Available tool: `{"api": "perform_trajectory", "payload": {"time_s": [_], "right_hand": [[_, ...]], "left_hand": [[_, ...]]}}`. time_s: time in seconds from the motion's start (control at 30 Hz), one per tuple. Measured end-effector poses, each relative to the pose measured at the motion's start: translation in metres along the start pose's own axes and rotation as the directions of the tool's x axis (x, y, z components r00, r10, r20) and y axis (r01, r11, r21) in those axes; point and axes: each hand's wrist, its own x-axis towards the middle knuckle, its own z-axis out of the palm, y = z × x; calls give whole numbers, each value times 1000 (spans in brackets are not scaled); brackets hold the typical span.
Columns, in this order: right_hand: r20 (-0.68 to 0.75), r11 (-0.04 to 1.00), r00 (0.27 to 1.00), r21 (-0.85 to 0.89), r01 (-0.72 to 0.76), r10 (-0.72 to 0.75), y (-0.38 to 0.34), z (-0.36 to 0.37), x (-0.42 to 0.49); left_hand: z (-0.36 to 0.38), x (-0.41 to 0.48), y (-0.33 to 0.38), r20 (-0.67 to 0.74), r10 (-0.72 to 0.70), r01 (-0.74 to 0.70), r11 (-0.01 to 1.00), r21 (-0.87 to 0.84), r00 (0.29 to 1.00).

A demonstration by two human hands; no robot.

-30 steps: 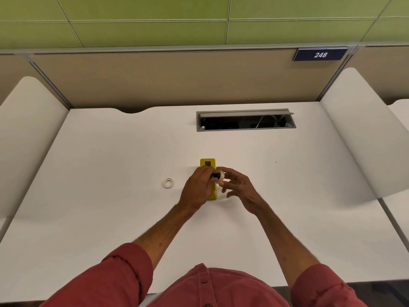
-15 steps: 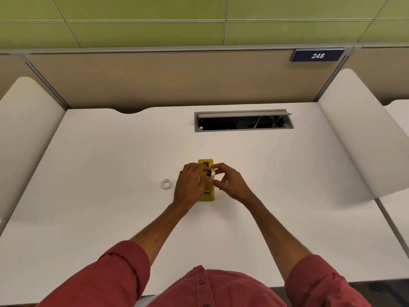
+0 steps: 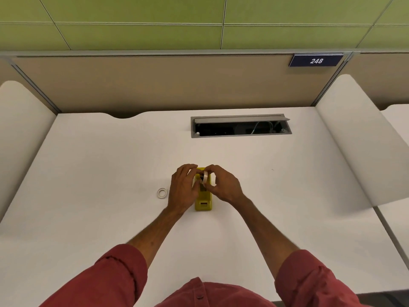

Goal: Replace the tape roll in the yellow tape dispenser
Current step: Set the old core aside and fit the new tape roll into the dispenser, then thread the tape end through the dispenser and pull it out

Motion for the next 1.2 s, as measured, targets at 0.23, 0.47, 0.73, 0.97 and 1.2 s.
{"api": "perform_trajectory", "payload": {"time_s": [0.23,0.47,0.73,0.97,1.2], "right_hand": [[44,989,996,-123,86,-81,5,0,11],[56,980,995,-179,90,-81,6,0,15],[61,972,995,-216,90,-78,5,2,14],[70,959,994,-266,98,-82,1,-1,15],[86,961,994,-263,89,-69,-3,2,12]], "left_hand": [[6,2,-5,19,-60,60,998,11,998],[11,6,-4,42,-87,87,996,10,995],[12,6,-6,42,-61,60,998,19,997],[12,6,-6,41,-97,96,995,23,994],[14,-4,-3,64,-127,137,975,-173,990]]}}
